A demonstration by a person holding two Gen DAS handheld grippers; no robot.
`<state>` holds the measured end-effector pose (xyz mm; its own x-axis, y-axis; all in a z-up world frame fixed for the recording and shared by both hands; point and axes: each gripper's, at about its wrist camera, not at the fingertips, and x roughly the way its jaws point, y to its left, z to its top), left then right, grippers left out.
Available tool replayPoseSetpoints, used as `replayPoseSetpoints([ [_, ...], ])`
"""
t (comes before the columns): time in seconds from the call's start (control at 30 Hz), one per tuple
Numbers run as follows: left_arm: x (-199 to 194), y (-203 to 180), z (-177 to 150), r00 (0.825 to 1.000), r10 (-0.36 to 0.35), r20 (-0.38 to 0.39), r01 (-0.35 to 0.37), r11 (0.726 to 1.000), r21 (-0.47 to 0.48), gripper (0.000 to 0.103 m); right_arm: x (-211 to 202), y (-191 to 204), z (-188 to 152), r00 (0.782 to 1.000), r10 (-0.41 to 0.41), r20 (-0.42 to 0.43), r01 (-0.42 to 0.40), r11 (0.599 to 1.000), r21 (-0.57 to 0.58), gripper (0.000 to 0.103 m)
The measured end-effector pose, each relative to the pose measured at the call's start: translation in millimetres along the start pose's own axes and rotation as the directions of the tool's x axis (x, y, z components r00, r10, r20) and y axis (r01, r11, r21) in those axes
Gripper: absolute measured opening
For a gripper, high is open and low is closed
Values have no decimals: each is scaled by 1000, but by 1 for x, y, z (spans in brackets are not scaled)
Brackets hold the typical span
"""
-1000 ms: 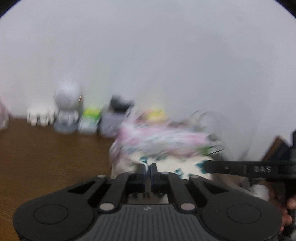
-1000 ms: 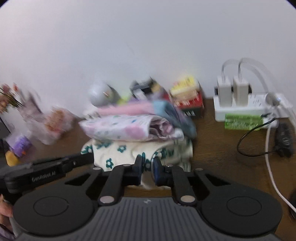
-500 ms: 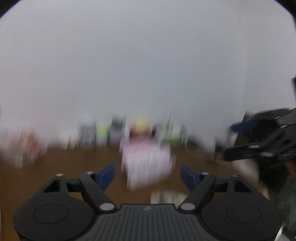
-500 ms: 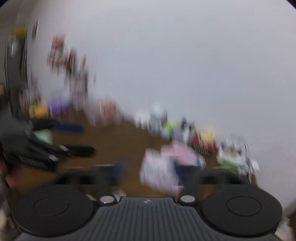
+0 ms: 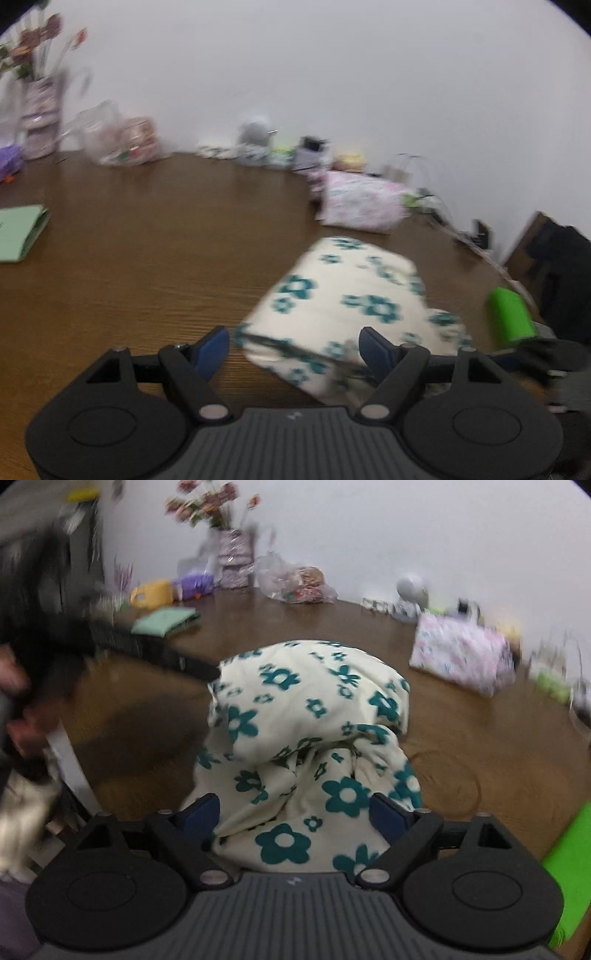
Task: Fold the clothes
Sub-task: 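Lift the cream floral shirt off the stack with both grippers and drop it on the table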
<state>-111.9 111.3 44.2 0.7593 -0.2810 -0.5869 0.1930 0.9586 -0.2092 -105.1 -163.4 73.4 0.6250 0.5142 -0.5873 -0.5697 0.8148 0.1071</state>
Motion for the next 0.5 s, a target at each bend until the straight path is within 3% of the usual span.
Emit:
replayPoseSetpoints([
  [0.03,-4,-3,-3,1000,-11,4,11,1000,14,77,3,1,2,1000,-3,5,3,1000,2,17],
  [0.07,-7,-6,-6,1000,-21,8,21,999,28,77,5,2,4,1000,-7,9,7,1000,5,11],
  [0.2,-22,-21,-19,997,-67,33,63,994,94,77,15,5,13,999,-20,28,20,1000,15,8],
  [0.3,-32,-50,-20,988,-83,128,60,984,170,77,-19,-16,55,984,45,174,-69,989,133,7],
  [0.4,-43,-82,-11,966,-75,247,20,975,220,77,-53,-22,97,942,139,305,-203,960,190,7],
  [0.5,-52,-108,0,931,-60,359,-35,967,253,80,-81,-13,132,887,235,398,-325,929,177,7],
])
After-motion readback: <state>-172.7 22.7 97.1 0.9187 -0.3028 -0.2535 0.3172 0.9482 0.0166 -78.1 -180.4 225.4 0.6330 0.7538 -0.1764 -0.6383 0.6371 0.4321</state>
